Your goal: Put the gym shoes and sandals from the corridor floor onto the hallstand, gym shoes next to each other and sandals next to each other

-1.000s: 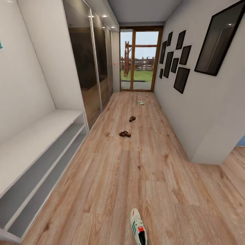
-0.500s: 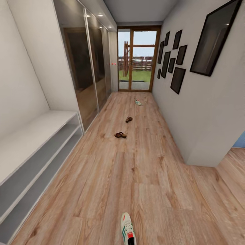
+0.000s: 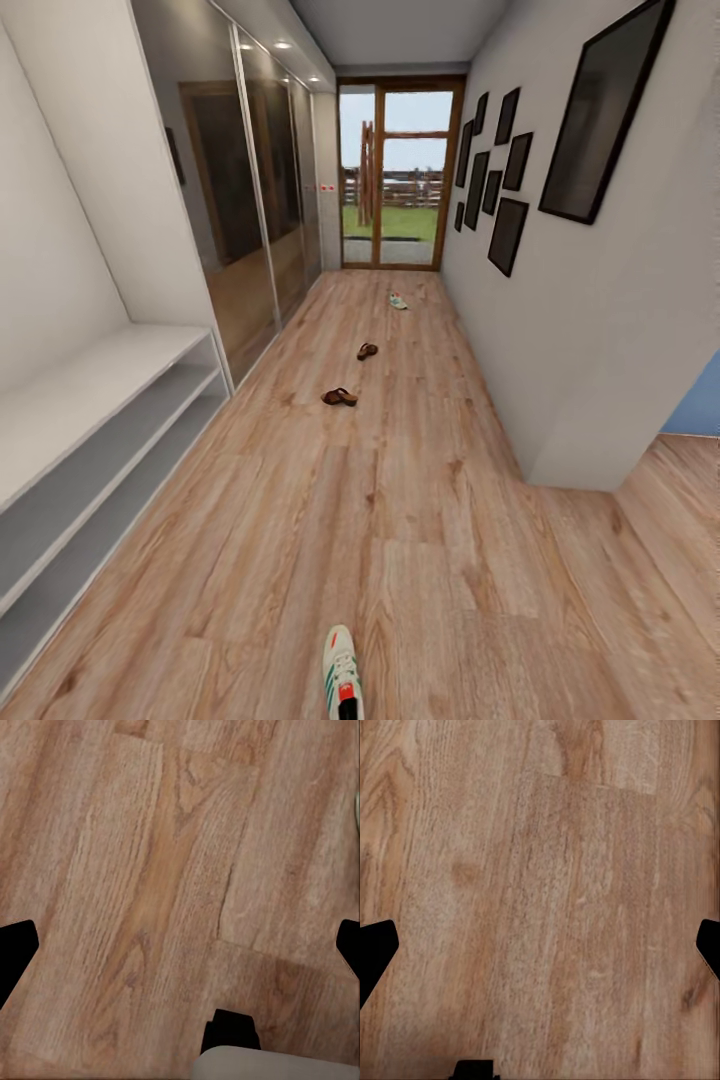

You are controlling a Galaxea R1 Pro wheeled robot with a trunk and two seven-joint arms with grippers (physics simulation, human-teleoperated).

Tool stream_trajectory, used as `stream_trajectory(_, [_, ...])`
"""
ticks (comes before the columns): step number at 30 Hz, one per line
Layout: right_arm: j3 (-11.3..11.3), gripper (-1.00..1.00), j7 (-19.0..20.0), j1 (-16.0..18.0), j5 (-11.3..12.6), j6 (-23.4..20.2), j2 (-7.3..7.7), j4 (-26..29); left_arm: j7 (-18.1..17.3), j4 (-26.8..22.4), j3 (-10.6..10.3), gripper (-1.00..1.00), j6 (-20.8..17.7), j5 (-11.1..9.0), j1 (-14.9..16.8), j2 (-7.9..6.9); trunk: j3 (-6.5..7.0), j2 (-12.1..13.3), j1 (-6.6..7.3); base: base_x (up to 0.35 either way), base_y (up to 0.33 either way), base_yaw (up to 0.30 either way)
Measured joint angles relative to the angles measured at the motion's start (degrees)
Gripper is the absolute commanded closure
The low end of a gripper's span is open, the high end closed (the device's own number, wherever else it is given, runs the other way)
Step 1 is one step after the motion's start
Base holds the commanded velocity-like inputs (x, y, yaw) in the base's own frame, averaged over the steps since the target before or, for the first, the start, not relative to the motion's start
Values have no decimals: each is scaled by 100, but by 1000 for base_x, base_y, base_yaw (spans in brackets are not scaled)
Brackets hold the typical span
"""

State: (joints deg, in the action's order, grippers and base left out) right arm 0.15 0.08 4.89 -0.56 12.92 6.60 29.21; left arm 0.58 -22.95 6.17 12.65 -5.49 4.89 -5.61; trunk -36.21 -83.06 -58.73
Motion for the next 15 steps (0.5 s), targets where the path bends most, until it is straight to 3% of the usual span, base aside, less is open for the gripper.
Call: stream_trajectory(15, [1, -100, -7, 0, 0, 5, -1, -14, 0, -2, 0, -100, 0, 0, 0, 0, 0, 0, 0, 0, -286, 0])
